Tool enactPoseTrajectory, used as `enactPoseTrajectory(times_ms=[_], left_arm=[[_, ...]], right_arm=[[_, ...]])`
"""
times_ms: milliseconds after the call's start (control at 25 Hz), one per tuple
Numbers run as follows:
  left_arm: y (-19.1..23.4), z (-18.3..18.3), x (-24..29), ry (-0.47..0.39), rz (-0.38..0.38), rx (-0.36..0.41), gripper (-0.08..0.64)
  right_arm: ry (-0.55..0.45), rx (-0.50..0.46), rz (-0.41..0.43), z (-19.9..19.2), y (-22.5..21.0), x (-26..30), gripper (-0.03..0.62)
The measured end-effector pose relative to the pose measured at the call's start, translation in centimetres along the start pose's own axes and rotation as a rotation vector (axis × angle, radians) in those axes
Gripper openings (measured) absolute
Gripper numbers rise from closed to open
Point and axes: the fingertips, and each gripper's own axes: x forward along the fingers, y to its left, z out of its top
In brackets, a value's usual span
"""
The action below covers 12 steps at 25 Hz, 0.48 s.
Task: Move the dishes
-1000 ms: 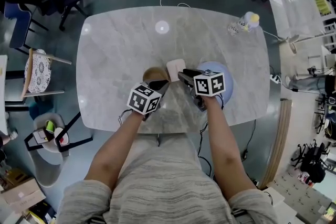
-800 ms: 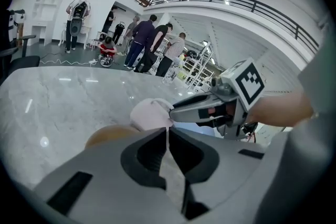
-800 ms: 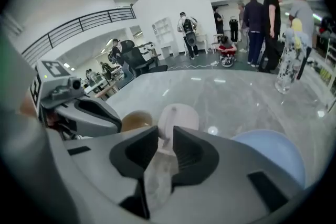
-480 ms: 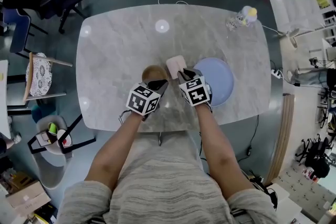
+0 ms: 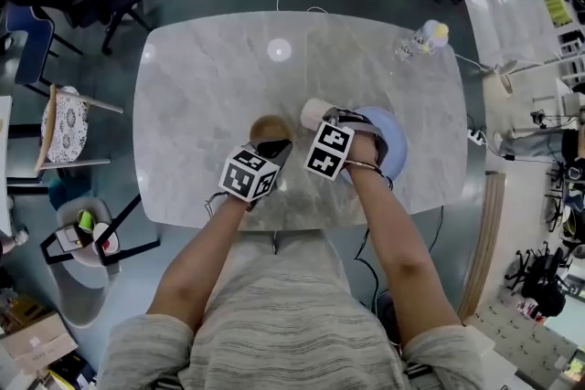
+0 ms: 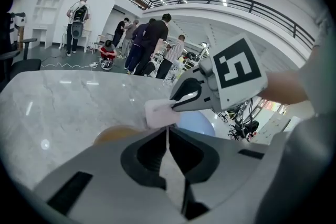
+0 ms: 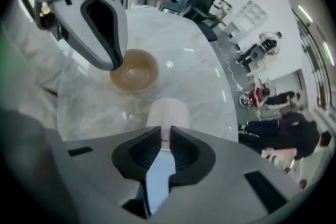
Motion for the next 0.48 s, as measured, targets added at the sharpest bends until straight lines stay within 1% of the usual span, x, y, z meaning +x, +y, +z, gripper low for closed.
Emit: enactPoseTrajectory(times_ms=[80, 160, 240, 280, 360, 400, 480], left_arm=[[0.2, -0.2, -0.2, 0.004, 0.008, 0.009, 0.031], [0.7, -0.5, -0.6, 0.009, 0.02, 0.014, 0.031], [1.3, -0.8, -1.1, 0.012, 0.033, 0.005, 0.031], [1.7, -1.0, -1.4, 0.012, 0.04, -0.001, 0.031], [2.2, -1.4, -1.9, 0.011, 0.05, -0.01, 0.031], [2.4, -1.5, -2.1, 0.01, 0.054, -0.014, 0.031], [2.7, -1.6, -2.5, 0.007, 0.06, -0.02, 0.031]], right_arm=[[0.064, -0.177, -0.022, 0.3, 0.0, 0.1, 0.064], [0.13, -0.378, -0.049, 0.8, 0.2, 0.0, 0.064], [0.184, -0.574, -0.076, 1.3, 0.4, 0.0, 0.064], [0.204, -0.656, -0.086, 1.6, 0.6, 0.1, 0.064], [0.228, -0.773, -0.104, 2.2, 1.1, 0.2, 0.064], [0.234, -0.807, -0.109, 2.6, 1.4, 0.2, 0.064], [0.239, -0.842, -0.114, 3.3, 2.0, 0.2, 0.064]])
